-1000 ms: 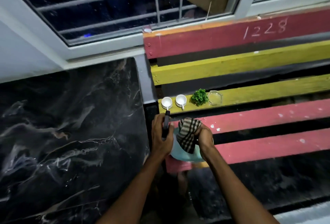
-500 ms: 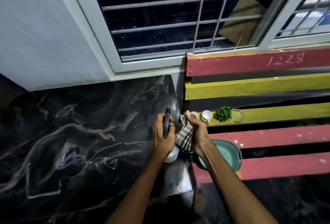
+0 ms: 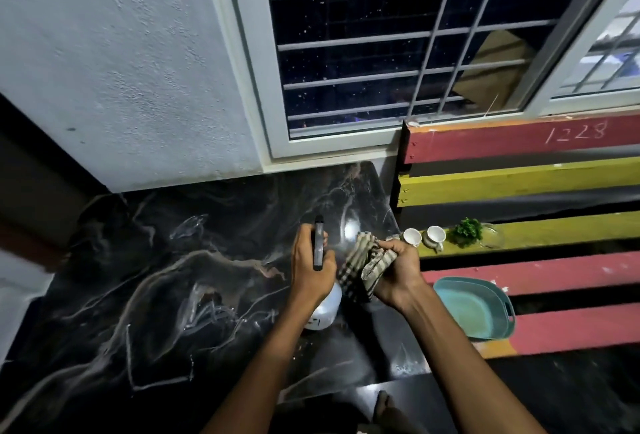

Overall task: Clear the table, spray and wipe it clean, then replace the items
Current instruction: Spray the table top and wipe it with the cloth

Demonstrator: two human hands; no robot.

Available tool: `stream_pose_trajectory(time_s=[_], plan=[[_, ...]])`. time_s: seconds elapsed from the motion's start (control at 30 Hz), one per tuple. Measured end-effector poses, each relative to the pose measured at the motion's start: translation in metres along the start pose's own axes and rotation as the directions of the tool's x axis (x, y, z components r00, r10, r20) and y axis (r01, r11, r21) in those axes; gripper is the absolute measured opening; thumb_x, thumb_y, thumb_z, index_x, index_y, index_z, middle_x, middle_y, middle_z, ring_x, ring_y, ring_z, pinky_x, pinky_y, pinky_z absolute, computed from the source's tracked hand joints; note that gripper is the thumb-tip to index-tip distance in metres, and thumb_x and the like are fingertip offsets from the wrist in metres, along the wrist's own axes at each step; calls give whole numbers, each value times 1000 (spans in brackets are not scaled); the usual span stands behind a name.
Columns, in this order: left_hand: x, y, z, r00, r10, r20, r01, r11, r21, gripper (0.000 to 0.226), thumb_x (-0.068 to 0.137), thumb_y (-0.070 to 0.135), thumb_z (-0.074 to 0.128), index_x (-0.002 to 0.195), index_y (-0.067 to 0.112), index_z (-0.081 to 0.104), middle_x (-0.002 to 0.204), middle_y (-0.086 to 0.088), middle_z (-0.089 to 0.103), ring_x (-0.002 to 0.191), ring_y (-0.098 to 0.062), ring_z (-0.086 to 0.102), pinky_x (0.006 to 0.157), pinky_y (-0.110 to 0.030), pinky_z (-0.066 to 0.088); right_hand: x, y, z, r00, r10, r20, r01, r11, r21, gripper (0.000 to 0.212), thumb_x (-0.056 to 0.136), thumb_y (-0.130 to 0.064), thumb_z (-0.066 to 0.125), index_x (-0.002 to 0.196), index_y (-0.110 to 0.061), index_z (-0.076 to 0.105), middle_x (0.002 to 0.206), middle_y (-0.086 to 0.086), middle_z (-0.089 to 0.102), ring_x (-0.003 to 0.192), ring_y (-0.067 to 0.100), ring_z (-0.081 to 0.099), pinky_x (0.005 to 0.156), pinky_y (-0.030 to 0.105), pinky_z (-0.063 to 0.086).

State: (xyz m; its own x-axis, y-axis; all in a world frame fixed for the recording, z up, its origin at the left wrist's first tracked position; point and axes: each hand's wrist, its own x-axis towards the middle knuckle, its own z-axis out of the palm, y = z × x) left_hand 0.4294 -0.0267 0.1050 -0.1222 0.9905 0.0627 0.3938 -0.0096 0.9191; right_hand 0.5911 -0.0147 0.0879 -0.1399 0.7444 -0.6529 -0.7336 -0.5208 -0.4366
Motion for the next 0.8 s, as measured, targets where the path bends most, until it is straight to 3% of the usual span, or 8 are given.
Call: stream_pose_trajectory(time_s=[0.07,0.13,0.2,0.3,0.5,0.6,0.67,0.8], plan=[[-2,-1,-8,1000,-3,-8,3,1000,-5,19,84,-7,56,97,5,50,94,-10,56,90,-29,56,81,-41,49,0,-1,-1,1000,-1,17,1,1000,8,39,79,-19,53,102,5,72,93,23,74,77,35,74,73,39,62],[-4,-2,-14,1000,-6,-7,6,1000,-7,18,84,-7,55,96,6,50,94,-11,56,90,-30,56,83,-47,51,1,-1,-5,1000,-20,4,20,1000,11,34,69,-19,61,95,1,72,84,17,72,71,31,71,82,36,56],[-4,-5,-17,1000,-14,-15,14,1000,-3,18,84,-7,55,96,6,51,92,-8,57,90,-28,57,84,-49,52,2,1,-10,998,-60,-15,61,998,24,36,69,-22,58,90,0,77,91,20,75,76,36,74,89,46,55],[-2,-9,-21,998,-40,-40,40,999,15,18,83,-7,56,95,6,53,90,-5,57,88,-26,58,84,-52,53,7,2,-11,996,-80,-44,81,996,20,38,70,-25,54,87,-3,81,96,19,77,79,37,76,83,50,58],[5,-11,-19,999,-33,-2,33,998,53,17,76,2,57,92,9,55,88,-2,59,88,-24,60,84,-49,54,18,-1,-7,994,-44,-103,47,999,21,37,73,-24,52,95,-4,73,94,20,76,83,37,71,84,50,56],[14,-11,-13,997,-68,24,66,996,57,21,72,11,53,92,13,59,89,4,68,88,-12,65,82,-38,56,22,-8,-12,988,-20,-153,27,999,46,38,78,-23,48,99,-2,71,93,21,75,88,39,68,85,50,54],[21,-10,-6,996,-76,55,74,996,43,20,75,9,54,91,17,61,87,8,71,87,-6,67,82,-29,57,26,-18,-17,981,-39,-188,55,996,77,45,70,-22,50,108,-5,67,104,20,72,95,38,65,90,51,52],[35,-5,14,986,-113,120,109,993,46,22,81,-6,56,89,13,63,81,1,70,83,-19,70,81,-43,61,40,-41,-32,961,-92,-261,125,985,115,52,64,-19,50,114,-11,61,120,19,64,109,37,60,114,54,40]])
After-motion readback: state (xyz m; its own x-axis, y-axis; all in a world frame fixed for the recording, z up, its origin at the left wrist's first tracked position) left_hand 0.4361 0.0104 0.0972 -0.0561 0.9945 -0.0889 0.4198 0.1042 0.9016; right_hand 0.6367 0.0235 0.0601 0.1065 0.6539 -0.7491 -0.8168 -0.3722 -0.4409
